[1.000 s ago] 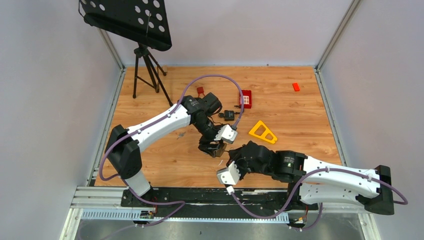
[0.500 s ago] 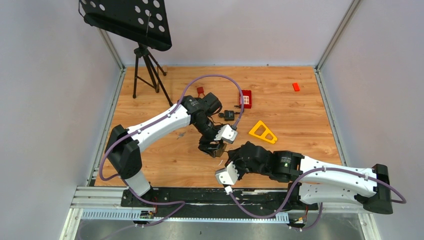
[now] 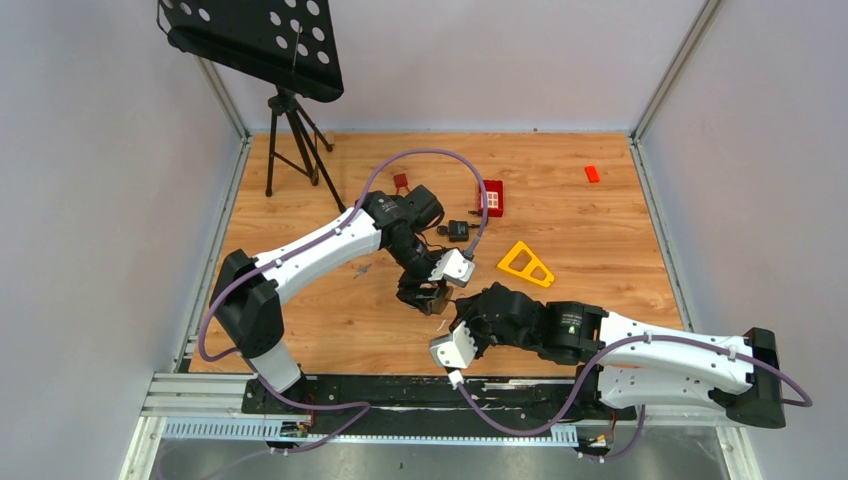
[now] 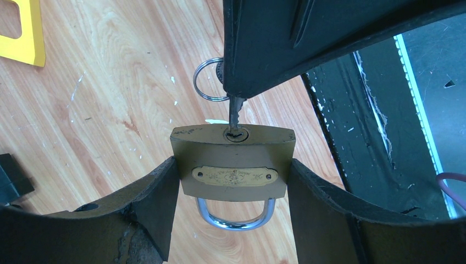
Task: Unlock with the key
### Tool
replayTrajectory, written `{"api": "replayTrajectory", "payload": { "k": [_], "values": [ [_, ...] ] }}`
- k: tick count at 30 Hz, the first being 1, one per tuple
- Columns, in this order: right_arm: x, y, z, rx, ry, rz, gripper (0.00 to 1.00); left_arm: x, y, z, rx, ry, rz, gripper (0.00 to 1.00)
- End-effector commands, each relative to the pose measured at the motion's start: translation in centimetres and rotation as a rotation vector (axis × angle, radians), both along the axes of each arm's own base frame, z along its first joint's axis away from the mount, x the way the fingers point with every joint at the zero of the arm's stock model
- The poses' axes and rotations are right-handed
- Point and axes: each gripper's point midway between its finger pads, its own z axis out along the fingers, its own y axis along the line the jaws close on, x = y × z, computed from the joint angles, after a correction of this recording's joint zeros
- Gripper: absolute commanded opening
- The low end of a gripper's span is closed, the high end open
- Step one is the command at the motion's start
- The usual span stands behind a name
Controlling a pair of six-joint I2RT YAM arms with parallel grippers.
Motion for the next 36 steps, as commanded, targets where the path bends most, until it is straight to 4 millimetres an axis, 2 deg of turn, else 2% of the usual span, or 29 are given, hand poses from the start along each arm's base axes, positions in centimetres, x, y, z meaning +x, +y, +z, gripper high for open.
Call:
{"api": "replayTrajectory", "payload": {
  "k": [1, 12, 31, 36],
  "values": [
    [0.2, 0.6, 0.8, 0.043, -0.023, -0.001, 0.00, -0.5, -0.9, 2.8, -0.092, -0.016, -0.012, 0.00],
    [-0.4, 0.8, 0.7, 0.048, 0.000, 0.022, 0.00, -0.4, -0.9, 2.7, -0.087, -0.016, -0.011, 0.00],
    [-0.4, 0.6, -0.3, 0.021, 0.009, 0.019, 0.00, -0.5, -0.9, 2.8, -0.090, -0.014, -0.010, 0.00],
    [-0.2, 0.9, 0.0, 0.041, 0.005, 0.014, 0.00, -0.5, -0.9, 2.8, -0.090, -0.009, -0.010, 0.00]
  ]
}}
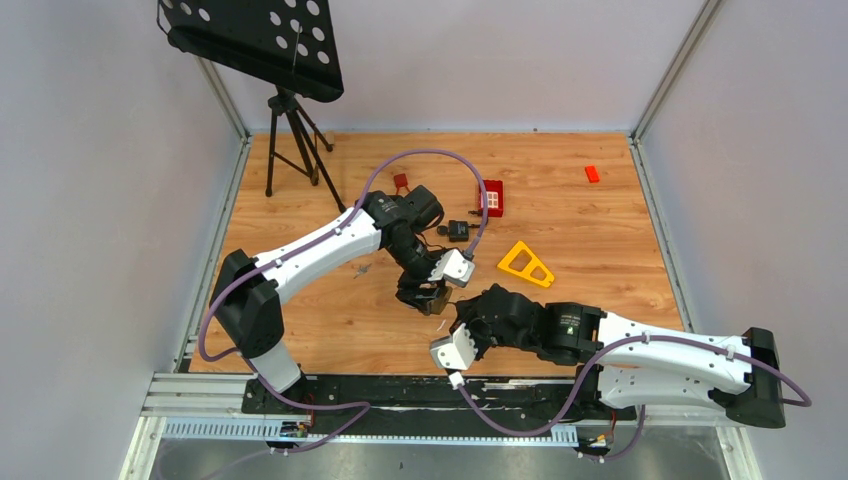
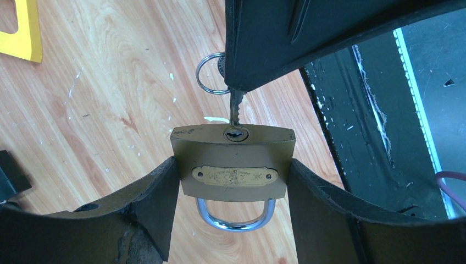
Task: Unlock with the key
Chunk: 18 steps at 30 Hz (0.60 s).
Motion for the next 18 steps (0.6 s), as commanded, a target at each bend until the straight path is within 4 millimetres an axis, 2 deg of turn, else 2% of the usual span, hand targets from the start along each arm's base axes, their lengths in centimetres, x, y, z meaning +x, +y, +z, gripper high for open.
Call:
{"api": "replayTrajectory", "payload": {
  "k": [1, 10, 18],
  "values": [
    [-0.1, 1.0, 0.8, 0.057, -0.002, 0.007, 0.00, -0.5, -1.1, 2.8, -0.098, -0.009, -0.014, 0.00],
    [0.1, 0.9, 1.9, 0.087, -0.016, 0.000, 0.00, -0.5, -1.1, 2.6, -0.094, -0.006, -0.014, 0.00],
    [0.1, 0.8, 1.9, 0.088, -0.016, -0.003, 0.00, -0.5, -1.1, 2.6, -0.092, -0.006, -0.012, 0.00]
  ]
}}
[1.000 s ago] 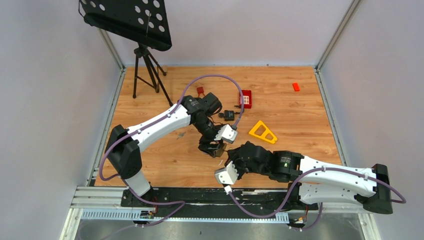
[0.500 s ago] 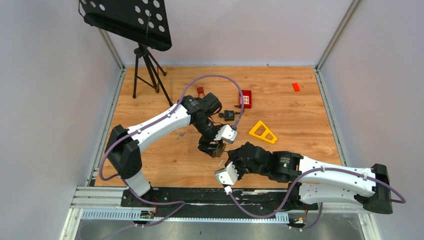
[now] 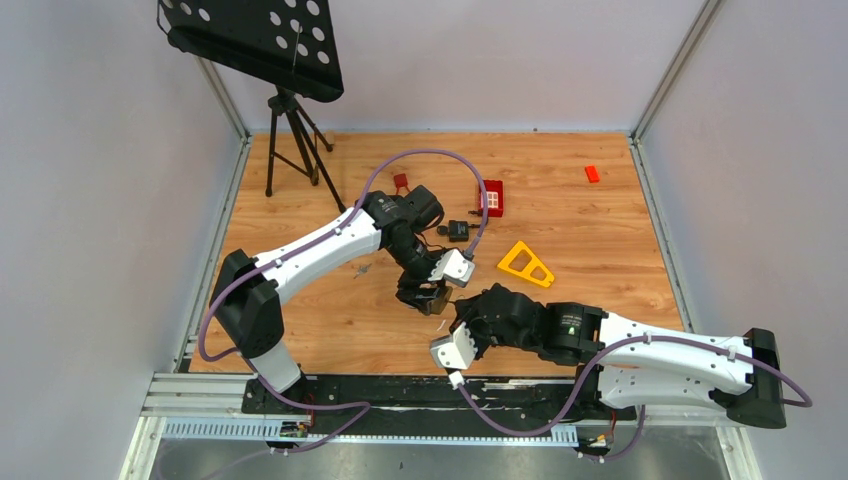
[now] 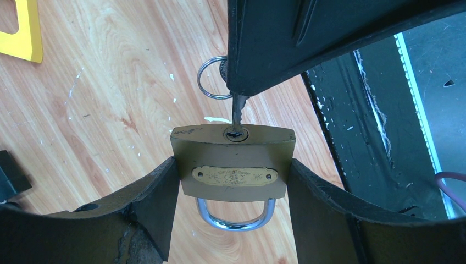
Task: Unlock with the key
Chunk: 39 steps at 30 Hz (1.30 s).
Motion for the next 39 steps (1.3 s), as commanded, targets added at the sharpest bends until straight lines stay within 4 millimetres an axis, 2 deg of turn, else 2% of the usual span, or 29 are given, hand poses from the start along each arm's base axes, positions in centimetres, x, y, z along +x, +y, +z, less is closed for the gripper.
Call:
{"api": "replayTrajectory", "payload": {
  "k": [1, 39],
  "values": [
    [0.0, 0.7, 1.5, 0.070, -0.011, -0.003, 0.00, -0.4, -1.0, 2.5, -0.091, -0.006, -0.012, 0.00],
    [-0.3, 1.1, -0.4, 0.030, 0.014, 0.017, 0.00, -0.4, -1.2, 3.0, -0.101, -0.004, -0.012, 0.00]
  ]
}}
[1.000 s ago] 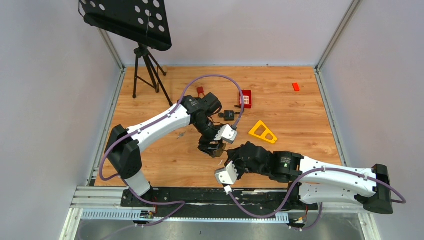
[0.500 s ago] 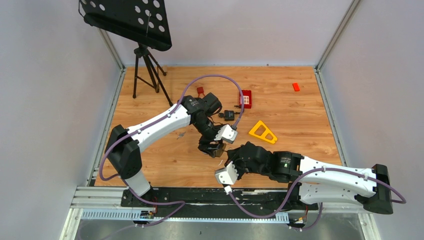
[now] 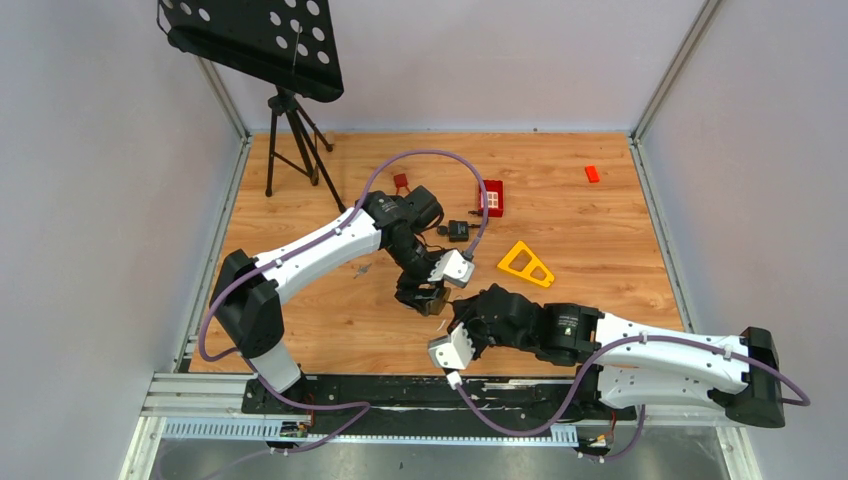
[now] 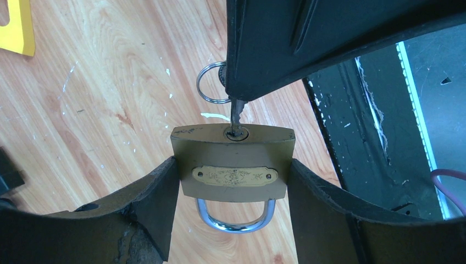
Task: Unlock with the key
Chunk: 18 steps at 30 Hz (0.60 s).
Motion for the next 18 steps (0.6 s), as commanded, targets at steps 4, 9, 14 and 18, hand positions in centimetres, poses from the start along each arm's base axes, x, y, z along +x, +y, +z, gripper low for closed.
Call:
{"api": "replayTrajectory", "payload": {
  "k": [4, 9, 14, 18],
  "values": [
    [0.1, 0.6, -0.2, 0.013, -0.015, 0.006, 0.00, -0.4, -1.4, 3.1, -0.119, -0.009, -0.023, 0.00],
    [0.5, 0.8, 0.0, 0.028, -0.026, -0.008, 0.00, -0.5, -1.5, 3.0, -0.120, -0.001, -0.022, 0.00],
    [1.0, 1.3, -0.2, 0.050, -0.059, -0.016, 0.00, -0.8, -1.8, 3.1, -0.129, 0.027, -0.031, 0.00],
    [1.5, 1.6, 0.1, 0.083, -0.111, -0.016, 0.00, -1.2, -1.9, 3.2, -0.128, 0.060, -0.037, 0.00]
  ]
}}
